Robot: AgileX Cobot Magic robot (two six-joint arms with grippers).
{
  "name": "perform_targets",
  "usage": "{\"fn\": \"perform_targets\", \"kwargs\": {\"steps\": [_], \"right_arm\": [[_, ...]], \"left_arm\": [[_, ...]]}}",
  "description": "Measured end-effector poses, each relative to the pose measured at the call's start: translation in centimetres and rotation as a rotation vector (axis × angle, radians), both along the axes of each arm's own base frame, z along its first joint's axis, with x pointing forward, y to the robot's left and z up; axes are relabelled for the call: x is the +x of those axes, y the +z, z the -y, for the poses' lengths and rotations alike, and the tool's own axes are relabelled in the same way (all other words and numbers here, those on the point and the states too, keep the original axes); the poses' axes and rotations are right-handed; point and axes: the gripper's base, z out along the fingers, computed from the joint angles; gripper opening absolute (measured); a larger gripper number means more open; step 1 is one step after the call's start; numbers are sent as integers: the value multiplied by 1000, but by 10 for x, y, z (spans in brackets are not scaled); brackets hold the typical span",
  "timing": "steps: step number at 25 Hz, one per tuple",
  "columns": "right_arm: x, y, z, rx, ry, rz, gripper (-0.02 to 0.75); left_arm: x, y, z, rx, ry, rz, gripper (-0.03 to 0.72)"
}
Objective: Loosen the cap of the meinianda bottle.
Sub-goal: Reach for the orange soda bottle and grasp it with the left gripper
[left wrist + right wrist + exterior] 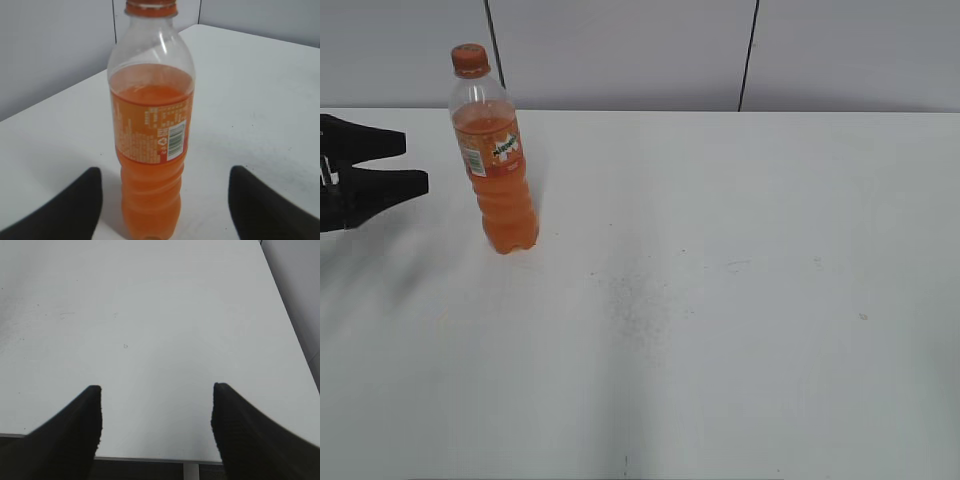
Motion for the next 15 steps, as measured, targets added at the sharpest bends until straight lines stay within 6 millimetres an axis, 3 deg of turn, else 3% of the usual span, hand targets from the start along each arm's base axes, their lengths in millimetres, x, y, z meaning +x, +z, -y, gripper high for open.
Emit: {"fn": "perform_targets", "kwargs": {"steps": [2,4,9,15], "right_arm": [[0,0,0,0,0,0,514],[0,0,0,0,0,0,514],[0,0,0,0,0,0,514],[0,0,0,0,0,0,514]], "left_arm": [[8,-7,-3,-2,0,-7,610],[16,-16,-5,-1,-8,-20,648],[36,-33,-1,19,-68,-25,660],[67,-52,23,48,-181,-16,647]]}}
